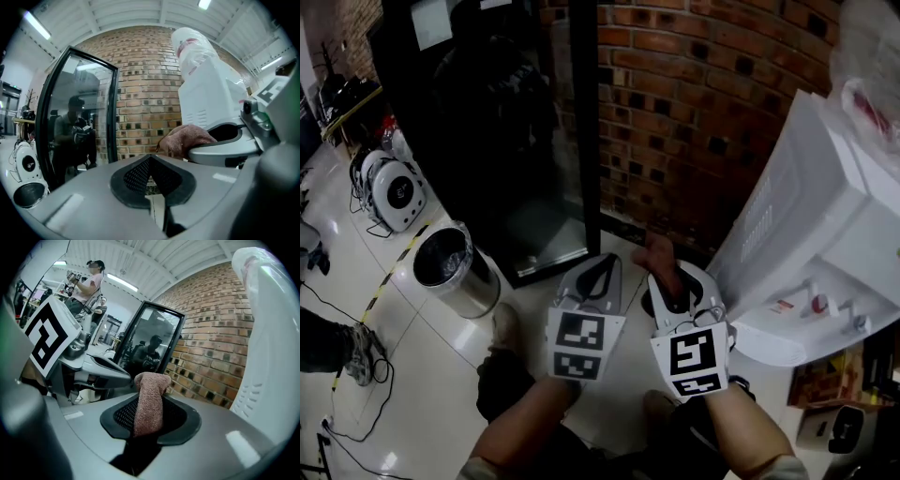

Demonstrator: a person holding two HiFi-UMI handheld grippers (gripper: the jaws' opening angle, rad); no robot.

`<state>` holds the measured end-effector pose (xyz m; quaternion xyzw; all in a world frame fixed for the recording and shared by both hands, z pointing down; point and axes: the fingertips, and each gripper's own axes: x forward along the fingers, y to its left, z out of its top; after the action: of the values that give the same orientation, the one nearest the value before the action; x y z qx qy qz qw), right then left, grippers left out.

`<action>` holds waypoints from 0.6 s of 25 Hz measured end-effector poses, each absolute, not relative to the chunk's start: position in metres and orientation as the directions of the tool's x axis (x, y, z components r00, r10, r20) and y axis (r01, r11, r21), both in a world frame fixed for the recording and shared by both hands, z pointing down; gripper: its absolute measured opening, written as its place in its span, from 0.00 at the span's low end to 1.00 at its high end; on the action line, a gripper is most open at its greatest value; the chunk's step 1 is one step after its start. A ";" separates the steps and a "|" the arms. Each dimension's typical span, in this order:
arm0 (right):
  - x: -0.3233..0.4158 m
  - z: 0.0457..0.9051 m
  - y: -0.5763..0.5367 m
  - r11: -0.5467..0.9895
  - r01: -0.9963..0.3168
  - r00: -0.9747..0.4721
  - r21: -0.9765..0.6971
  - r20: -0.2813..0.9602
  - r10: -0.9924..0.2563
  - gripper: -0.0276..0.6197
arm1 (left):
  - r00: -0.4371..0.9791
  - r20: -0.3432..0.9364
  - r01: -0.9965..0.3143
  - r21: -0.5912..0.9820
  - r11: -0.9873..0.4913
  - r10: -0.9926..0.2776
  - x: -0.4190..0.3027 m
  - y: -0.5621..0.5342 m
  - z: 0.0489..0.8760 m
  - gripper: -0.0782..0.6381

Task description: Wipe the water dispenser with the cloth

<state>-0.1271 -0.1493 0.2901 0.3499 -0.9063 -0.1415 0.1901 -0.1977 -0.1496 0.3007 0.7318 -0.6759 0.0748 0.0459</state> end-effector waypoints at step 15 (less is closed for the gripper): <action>-0.069 0.236 -0.096 0.746 -0.530 -0.787 0.403 0.095 -0.610 0.23 | -0.040 0.048 -0.997 -0.065 0.037 -0.998 -0.124 -0.075 0.223 0.11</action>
<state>-0.0686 -0.0962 0.2357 0.3069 -0.9278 -0.1806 0.1108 -0.1239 -0.0753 0.2234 0.6927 -0.7201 0.0401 -0.0052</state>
